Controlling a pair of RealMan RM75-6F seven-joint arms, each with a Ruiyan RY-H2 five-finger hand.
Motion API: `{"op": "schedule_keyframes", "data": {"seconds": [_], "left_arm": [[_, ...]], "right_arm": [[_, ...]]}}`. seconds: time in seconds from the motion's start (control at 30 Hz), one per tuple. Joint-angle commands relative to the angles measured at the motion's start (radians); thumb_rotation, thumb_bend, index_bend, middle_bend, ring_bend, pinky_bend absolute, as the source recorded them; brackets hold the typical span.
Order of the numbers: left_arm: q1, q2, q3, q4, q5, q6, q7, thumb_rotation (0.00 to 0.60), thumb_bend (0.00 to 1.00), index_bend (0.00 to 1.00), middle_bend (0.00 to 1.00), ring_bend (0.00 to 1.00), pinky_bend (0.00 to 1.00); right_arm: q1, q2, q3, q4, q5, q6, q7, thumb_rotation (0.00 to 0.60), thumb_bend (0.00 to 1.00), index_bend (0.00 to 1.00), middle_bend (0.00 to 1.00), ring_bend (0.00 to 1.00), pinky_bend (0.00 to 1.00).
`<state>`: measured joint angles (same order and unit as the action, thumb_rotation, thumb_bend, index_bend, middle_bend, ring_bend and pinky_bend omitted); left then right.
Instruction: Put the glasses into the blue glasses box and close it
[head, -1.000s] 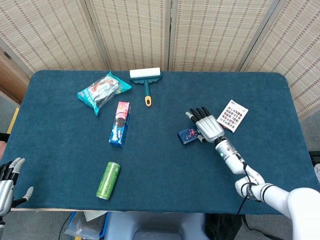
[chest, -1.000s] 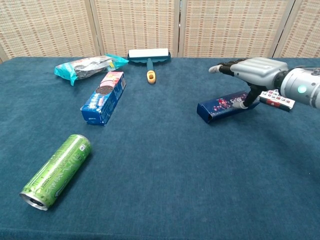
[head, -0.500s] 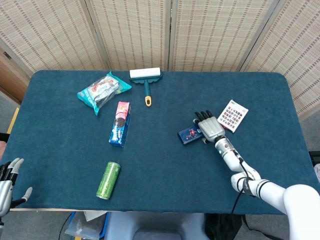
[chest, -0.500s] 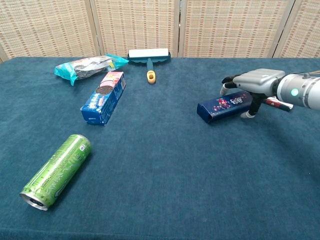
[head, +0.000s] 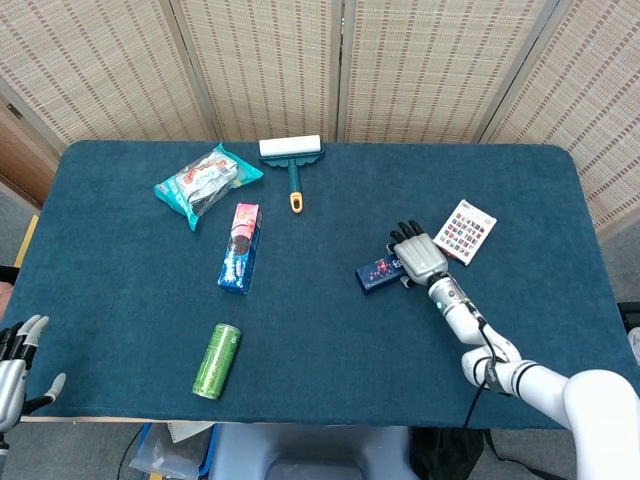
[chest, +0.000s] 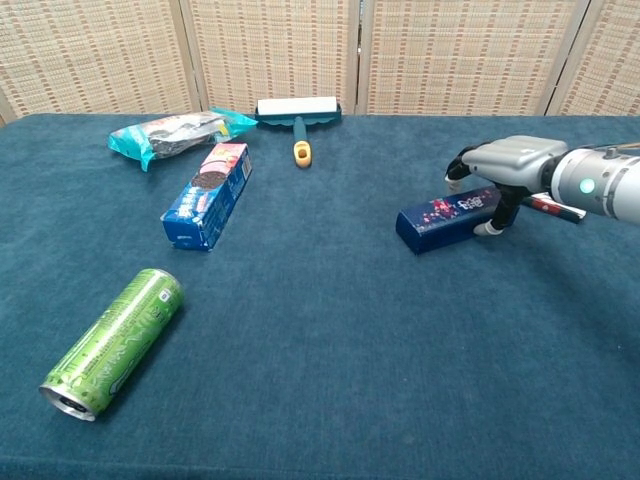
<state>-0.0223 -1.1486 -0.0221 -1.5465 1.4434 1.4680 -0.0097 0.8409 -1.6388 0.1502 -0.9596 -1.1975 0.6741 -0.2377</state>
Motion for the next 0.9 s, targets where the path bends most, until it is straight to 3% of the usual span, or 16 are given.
{"op": "schedule_keyframes", "data": {"seconds": [0.03,0.1,0.27,0.47,0.7,0.9], "left_arm": [[-0.001,0.0,-0.001,0.0,0.002,0.002,-0.001,0.6,0.31,0.04,0.0,0.0,0.0],[-0.002,-0.001,-0.001,0.001,0.004,0.003,0.001,0.6,0.31,0.04,0.0,0.0,0.0],[-0.003,-0.002,-0.002,0.002,0.008,0.004,-0.005,0.6,0.31,0.04,0.0,0.0,0.0],[-0.012,-0.003,-0.01,0.006,0.019,0.01,-0.009,0.6,0.31,0.04,0.0,0.0,0.0],[-0.028,-0.011,-0.022,0.001,0.021,0.007,0.013,0.6,0.31,0.04,0.0,0.0,0.0],[-0.042,-0.018,-0.038,-0.017,0.024,0.015,0.048,0.6,0.31,0.04,0.0,0.0,0.0]], "right_arm": [[-0.011,0.033,-0.009,-0.052,-0.004,0.008,-0.002,0.6,0.18,0.09,0.05,0.0,0.0],[-0.022,0.056,-0.009,-0.092,-0.002,0.027,-0.007,0.6,0.17,0.0,0.02,0.0,0.0],[-0.072,0.123,-0.01,-0.192,-0.019,0.127,-0.009,0.6,0.17,0.0,0.01,0.0,0.0],[-0.202,0.257,-0.024,-0.374,-0.048,0.343,-0.015,0.6,0.18,0.0,0.01,0.0,0.0],[-0.406,0.403,-0.087,-0.551,-0.129,0.639,-0.019,0.6,0.22,0.0,0.05,0.0,0.0],[-0.564,0.469,-0.148,-0.608,-0.198,0.834,0.013,0.6,0.23,0.03,0.08,0.0,0.0]]}}
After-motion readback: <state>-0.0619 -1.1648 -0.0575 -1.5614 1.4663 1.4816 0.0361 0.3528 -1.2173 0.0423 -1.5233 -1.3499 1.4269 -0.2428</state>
